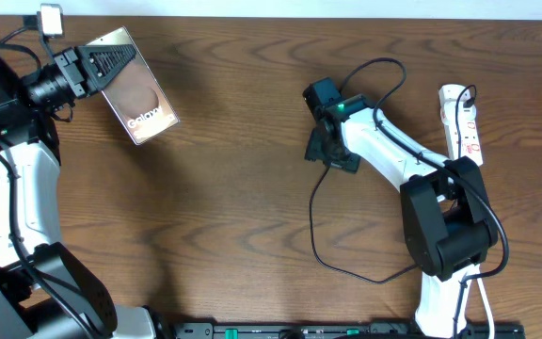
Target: Plug charger to phone and switch on socket
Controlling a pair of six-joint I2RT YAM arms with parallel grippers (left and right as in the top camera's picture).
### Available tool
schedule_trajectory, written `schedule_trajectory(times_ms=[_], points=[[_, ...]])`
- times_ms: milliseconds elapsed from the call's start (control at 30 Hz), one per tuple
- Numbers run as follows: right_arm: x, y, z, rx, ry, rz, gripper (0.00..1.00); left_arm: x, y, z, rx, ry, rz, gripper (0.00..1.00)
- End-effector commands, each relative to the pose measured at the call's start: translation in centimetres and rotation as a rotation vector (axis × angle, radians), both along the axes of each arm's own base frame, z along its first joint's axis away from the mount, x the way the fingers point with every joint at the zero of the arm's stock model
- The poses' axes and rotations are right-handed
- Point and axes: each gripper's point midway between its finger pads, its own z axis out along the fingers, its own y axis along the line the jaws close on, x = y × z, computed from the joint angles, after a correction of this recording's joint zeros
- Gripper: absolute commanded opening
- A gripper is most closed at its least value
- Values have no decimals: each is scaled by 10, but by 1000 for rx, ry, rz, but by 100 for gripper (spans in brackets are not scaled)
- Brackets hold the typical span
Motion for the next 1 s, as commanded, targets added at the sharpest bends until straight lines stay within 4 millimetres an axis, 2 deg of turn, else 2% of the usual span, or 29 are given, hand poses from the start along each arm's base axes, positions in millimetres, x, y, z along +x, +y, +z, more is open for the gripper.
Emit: schedule_trajectory(times_ms=[0,233,333,567,767,867,967], points=[[-13,9,-1,22,31,-49,67,-4,-1,2,-7,5,-20,7],[-15,21,-9,29,2,-20,68,-4,-1,2,-7,6,-21,7],[-14,20,-15,33,-8,-27,68,-4,-1,2,-7,5,-21,7],[-4,9,-15,33,-30,-60,65,-4,-1,2,-7,5,-21,7],[1,11,-15,43,-50,-61,62,-4,-1,2,-7,5,-21,7],[3,12,-14,48,-59,-61,58,-4,-1,2,-7,5,-21,7],[3,12,-14,48,-59,-61,41,-4,-1,2,-7,6,-21,7]])
